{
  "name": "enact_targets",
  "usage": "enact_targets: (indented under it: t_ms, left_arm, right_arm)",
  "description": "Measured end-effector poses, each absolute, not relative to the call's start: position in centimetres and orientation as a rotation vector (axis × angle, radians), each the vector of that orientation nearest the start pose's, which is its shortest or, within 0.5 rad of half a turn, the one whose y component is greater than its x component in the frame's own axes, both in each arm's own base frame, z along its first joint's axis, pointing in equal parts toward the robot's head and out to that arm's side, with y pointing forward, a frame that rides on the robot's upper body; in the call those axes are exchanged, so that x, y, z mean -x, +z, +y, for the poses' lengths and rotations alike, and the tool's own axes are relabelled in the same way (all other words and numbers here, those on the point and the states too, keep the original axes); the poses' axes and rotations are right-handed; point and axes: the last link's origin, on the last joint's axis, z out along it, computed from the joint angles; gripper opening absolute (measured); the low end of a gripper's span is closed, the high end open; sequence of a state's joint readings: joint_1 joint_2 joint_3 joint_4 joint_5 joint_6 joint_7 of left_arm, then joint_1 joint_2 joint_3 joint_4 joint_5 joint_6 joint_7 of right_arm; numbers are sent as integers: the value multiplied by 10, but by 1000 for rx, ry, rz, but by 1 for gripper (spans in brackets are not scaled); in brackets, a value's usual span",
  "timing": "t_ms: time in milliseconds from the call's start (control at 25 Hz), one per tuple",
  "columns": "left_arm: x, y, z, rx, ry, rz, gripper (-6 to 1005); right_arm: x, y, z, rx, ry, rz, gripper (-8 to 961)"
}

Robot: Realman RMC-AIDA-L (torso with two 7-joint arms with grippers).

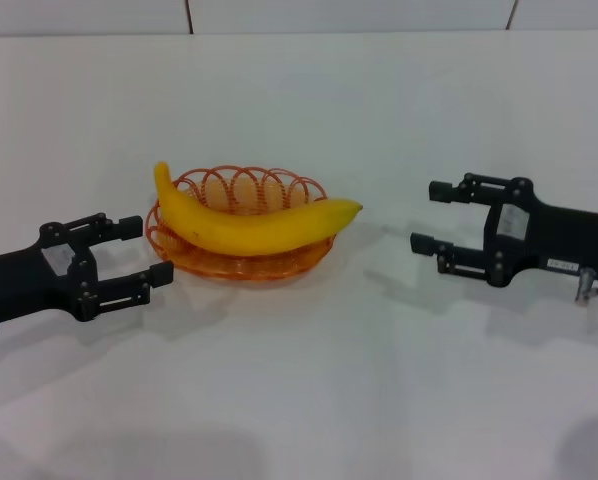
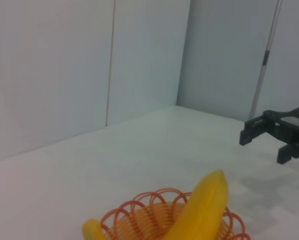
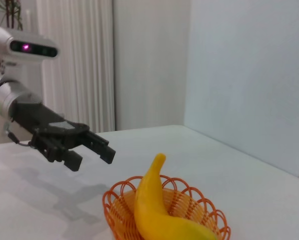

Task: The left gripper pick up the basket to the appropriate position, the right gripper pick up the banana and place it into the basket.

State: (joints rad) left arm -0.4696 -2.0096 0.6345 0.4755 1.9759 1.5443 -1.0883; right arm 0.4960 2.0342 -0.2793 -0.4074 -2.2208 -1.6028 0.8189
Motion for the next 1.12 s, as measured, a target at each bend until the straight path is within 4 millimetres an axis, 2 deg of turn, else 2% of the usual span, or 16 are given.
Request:
enact_targets:
  t_ms: [1120]
  left_arm:
    - [299,5,309,2658,-720,-475,782]
  right_arm:
    - [-303,-5,296,2619,744,254,679]
